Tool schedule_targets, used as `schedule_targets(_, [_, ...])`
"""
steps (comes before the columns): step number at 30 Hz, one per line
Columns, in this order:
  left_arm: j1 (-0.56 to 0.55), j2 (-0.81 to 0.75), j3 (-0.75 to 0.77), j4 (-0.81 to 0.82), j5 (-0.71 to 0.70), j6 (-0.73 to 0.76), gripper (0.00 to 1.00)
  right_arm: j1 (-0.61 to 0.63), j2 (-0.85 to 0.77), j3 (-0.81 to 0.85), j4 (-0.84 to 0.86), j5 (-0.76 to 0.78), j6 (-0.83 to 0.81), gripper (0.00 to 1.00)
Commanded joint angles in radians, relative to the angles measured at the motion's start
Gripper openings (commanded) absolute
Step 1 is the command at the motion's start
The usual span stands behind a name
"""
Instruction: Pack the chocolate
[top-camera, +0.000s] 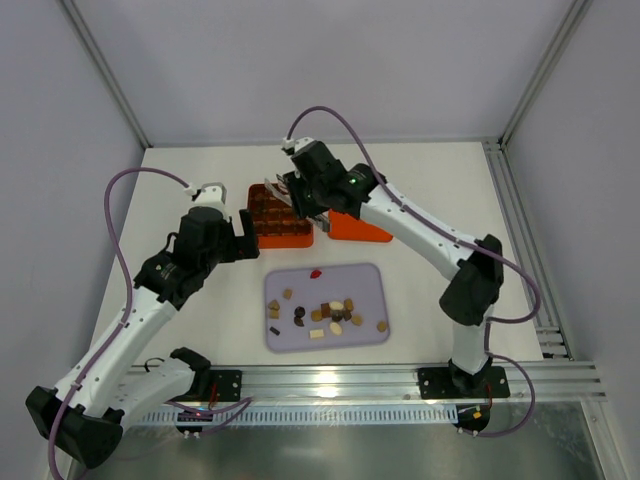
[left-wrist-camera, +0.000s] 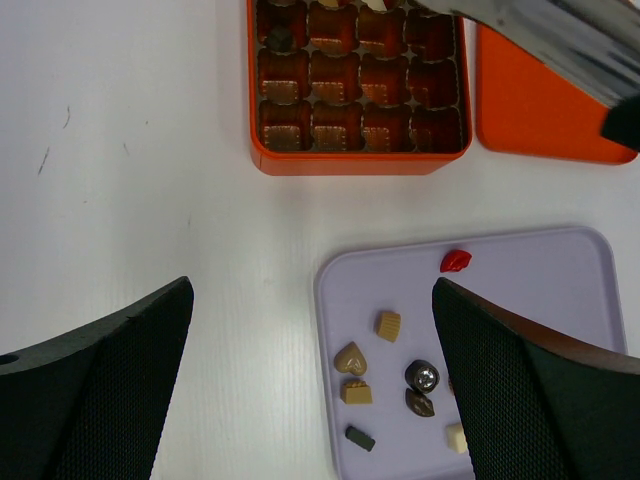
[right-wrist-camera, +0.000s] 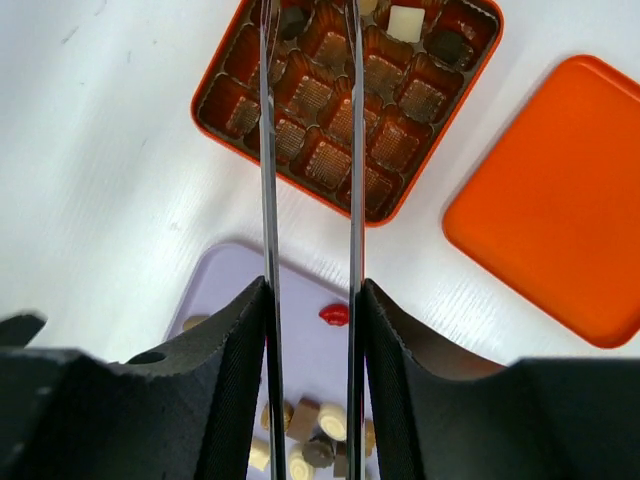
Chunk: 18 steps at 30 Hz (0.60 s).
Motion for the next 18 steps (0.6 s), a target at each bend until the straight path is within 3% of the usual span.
schedule_targets(1, [0.006,-0.018,-0.002,0.025,-0.01,-0.007,1.0,0.023,-0.178,-0.159,-0.023,0.009,0.017,0.43])
schedule_targets(6, [0.008,-0.02,0.001,0.028,-0.009,-0.006,1.0,0.1,-0.339,-0.357,-0.079,-0.009,0.039,0.43])
schedule_targets(18, [0.008,-0.011,-0.002,0.026,-0.006,-0.007,1.0,0.238,-0.378,-0.518,-0.145,-0.067,0.068,0.42])
